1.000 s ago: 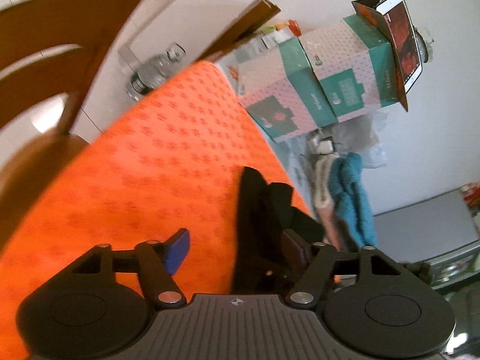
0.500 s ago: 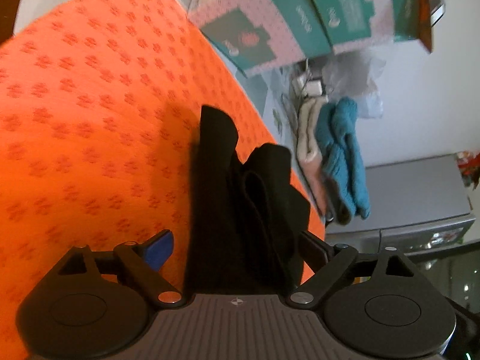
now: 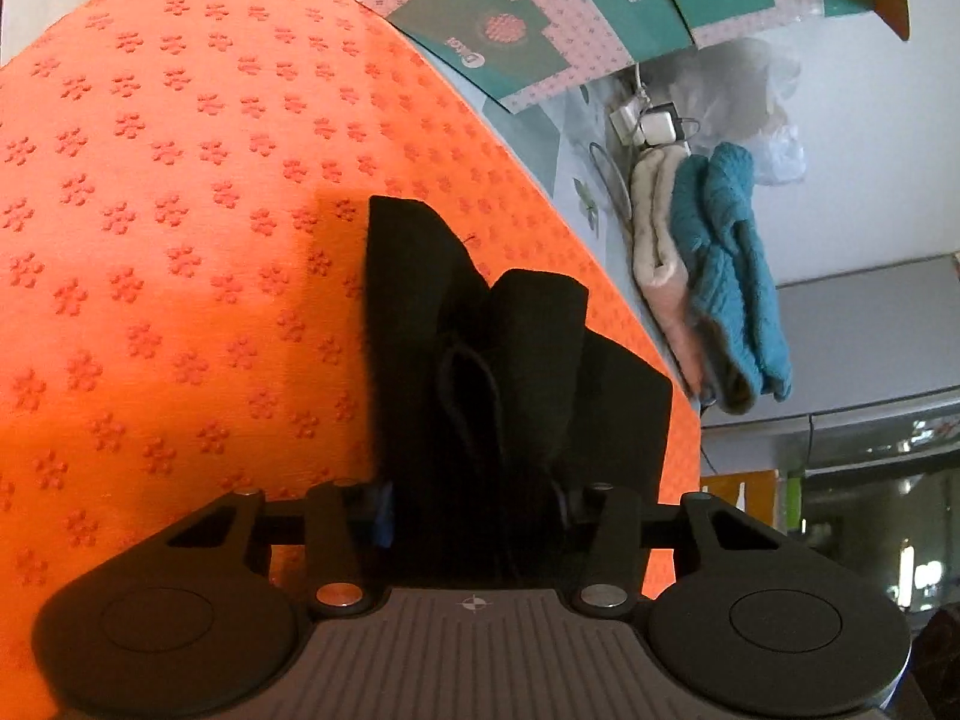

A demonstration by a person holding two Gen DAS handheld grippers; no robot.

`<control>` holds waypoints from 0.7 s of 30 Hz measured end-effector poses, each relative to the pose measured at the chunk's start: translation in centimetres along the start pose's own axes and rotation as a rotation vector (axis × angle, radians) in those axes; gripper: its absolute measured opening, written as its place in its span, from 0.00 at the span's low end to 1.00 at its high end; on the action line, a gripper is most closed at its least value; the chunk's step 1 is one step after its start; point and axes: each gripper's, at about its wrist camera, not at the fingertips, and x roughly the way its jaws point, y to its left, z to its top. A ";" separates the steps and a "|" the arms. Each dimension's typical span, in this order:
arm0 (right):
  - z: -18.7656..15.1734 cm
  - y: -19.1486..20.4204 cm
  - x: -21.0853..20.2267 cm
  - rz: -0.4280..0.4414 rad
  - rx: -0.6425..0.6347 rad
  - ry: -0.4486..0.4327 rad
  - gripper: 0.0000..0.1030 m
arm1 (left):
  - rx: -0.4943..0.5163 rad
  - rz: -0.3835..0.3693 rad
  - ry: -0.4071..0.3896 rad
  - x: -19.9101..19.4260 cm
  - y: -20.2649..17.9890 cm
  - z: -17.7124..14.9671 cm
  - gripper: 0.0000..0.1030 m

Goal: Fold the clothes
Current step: 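Lift the folded sweater off the orange mat with both tools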

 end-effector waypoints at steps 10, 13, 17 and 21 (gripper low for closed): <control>-4.2 -10.0 -3.5 -0.085 0.421 -0.114 0.55 | 0.150 0.019 -0.021 -0.1 -1.7 -1.0 0.66; -5.1 -12.0 -2.0 -0.057 0.513 -0.116 0.58 | 0.188 0.060 -0.007 0.6 -2.0 -1.3 0.65; -5.7 -13.1 -0.3 0.017 0.580 -0.148 0.64 | 0.229 0.115 -0.017 0.7 -2.4 -1.7 0.47; -5.9 -13.5 0.7 0.060 0.634 -0.167 0.65 | 0.220 0.142 -0.029 0.3 -2.3 -1.8 0.35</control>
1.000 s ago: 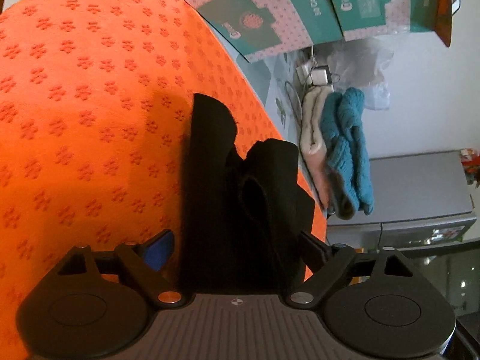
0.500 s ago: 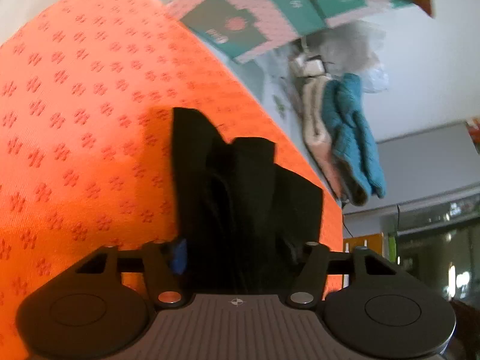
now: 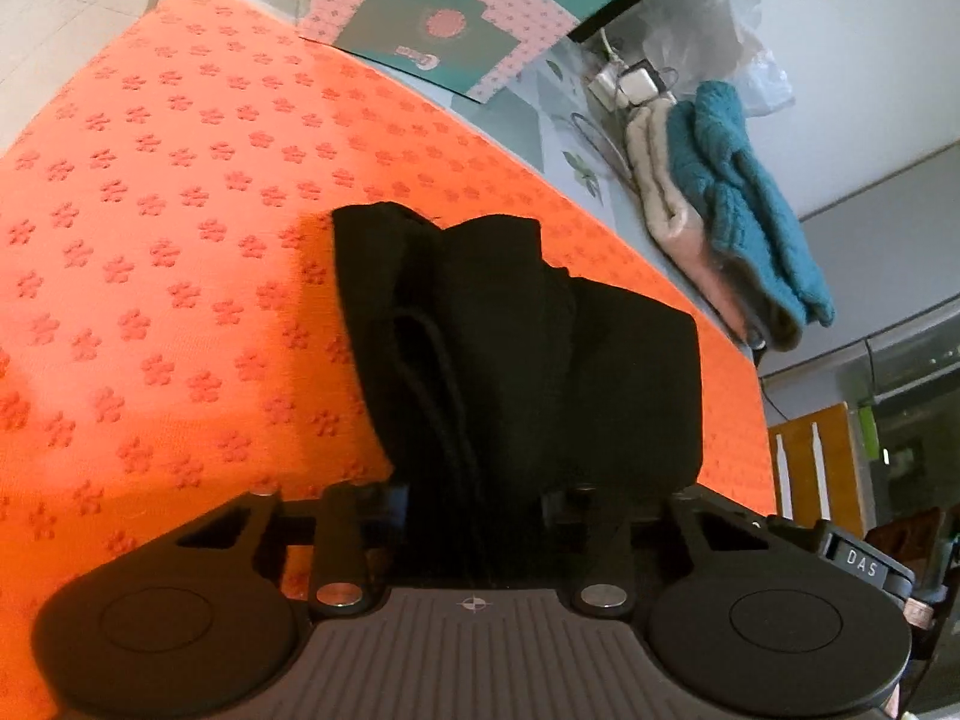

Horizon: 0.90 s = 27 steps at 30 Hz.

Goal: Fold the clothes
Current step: 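Lift the folded sweater off the orange mat with both tools, then carry the sweater to the clothes pile on the chair and lower it with both tools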

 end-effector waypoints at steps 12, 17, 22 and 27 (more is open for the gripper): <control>-0.9 -1.8 0.2 0.031 0.175 -0.032 0.45 | 0.080 0.084 -0.026 -0.3 -2.1 -0.6 0.29; -1.6 0.1 -2.5 -0.029 0.122 -0.085 0.29 | 0.228 0.125 -0.050 -1.5 -6.4 -2.0 0.28; -2.4 0.8 -7.8 -0.062 0.063 -0.148 0.28 | 0.298 0.137 -0.090 -3.6 -11.4 -5.2 0.28; -3.6 -1.0 -14.4 -0.061 0.048 -0.198 0.28 | 0.351 0.157 -0.129 -4.9 -17.4 -10.0 0.28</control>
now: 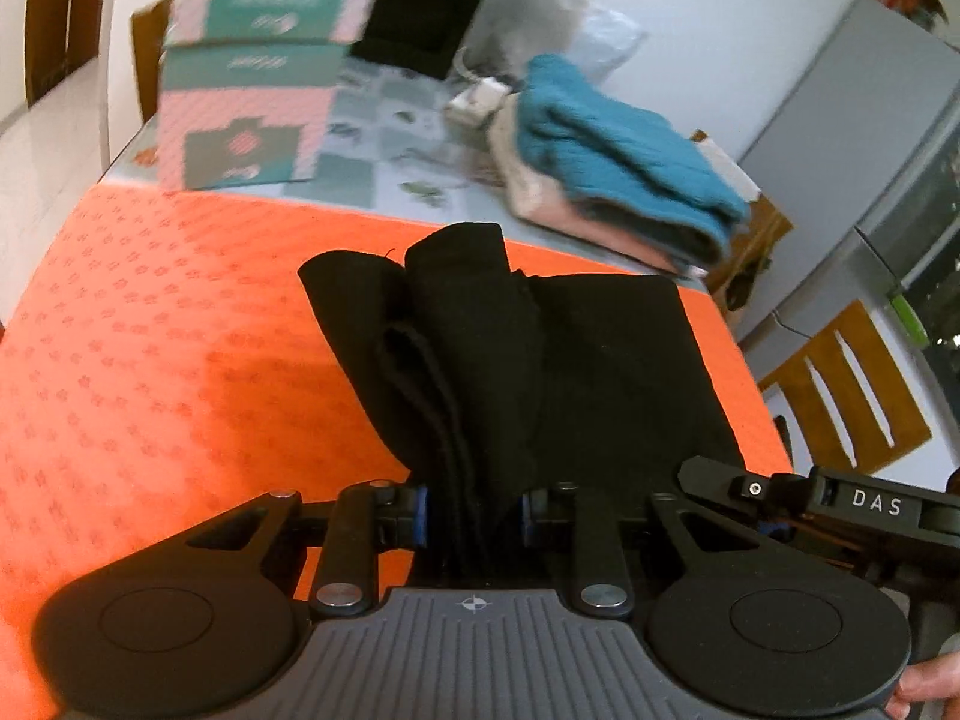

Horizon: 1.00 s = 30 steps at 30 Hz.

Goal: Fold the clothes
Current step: 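Carry the sweater to the clothes pile on the chair and lower it with both tools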

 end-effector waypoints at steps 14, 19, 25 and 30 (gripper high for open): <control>2.3 -13.7 -18.2 -0.028 -0.086 -0.025 0.27 | -0.059 -0.003 -0.016 -0.6 -20.0 -9.5 0.28; 3.3 -18.6 -22.9 -0.057 -0.038 -0.053 0.27 | -0.009 -0.047 0.021 1.1 -25.2 -9.7 0.28; 5.0 -23.9 -27.2 -0.120 0.051 -0.138 0.27 | 0.076 -0.165 0.080 5.0 -30.5 -8.3 0.28; 7.1 -28.5 -30.0 -0.183 0.131 -0.218 0.27 | 0.133 -0.270 0.135 8.6 -35.5 -7.2 0.28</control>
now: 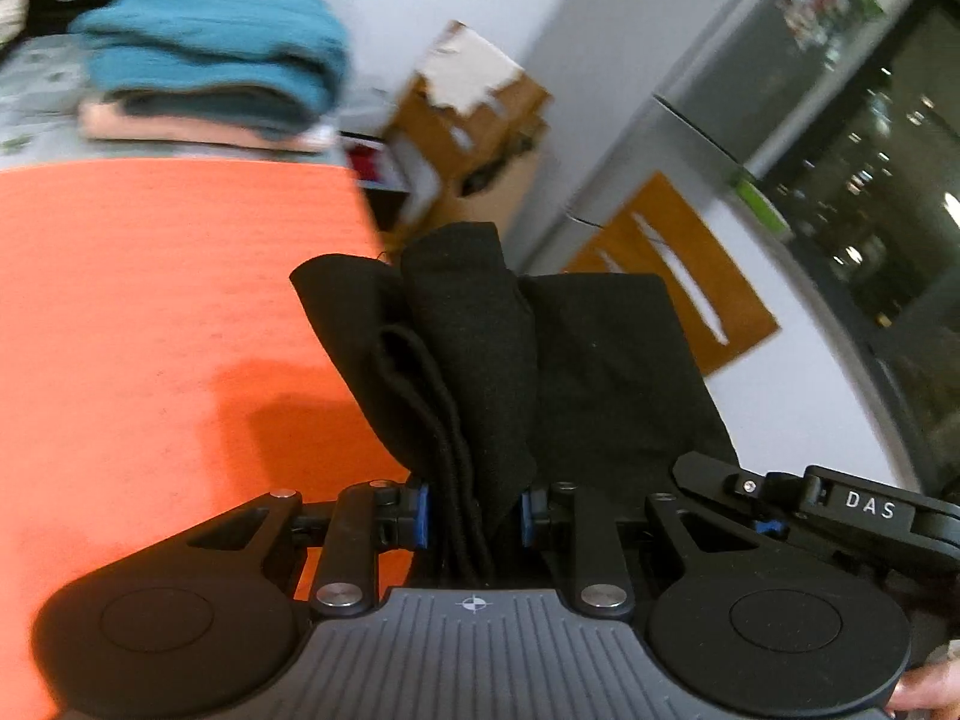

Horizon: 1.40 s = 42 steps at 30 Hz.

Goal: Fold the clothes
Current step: 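Carry the sweater to the clothes pile on the chair and lower it with both tools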

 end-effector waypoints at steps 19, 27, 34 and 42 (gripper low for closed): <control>22.2 -22.6 11.6 -0.019 0.019 0.072 0.27 | -0.138 -0.007 0.015 27.3 -11.8 6.8 0.28; 27.1 -29.9 24.1 0.047 -0.007 0.153 0.26 | -0.261 0.026 -0.010 37.2 -7.7 8.1 0.28; 27.8 -34.0 33.5 0.063 0.020 0.229 0.26 | -0.305 0.077 0.048 43.7 -3.5 9.2 0.28; 25.9 -35.4 38.1 -0.022 -0.134 0.344 0.30 | -0.332 0.248 0.132 46.0 -0.3 7.2 0.34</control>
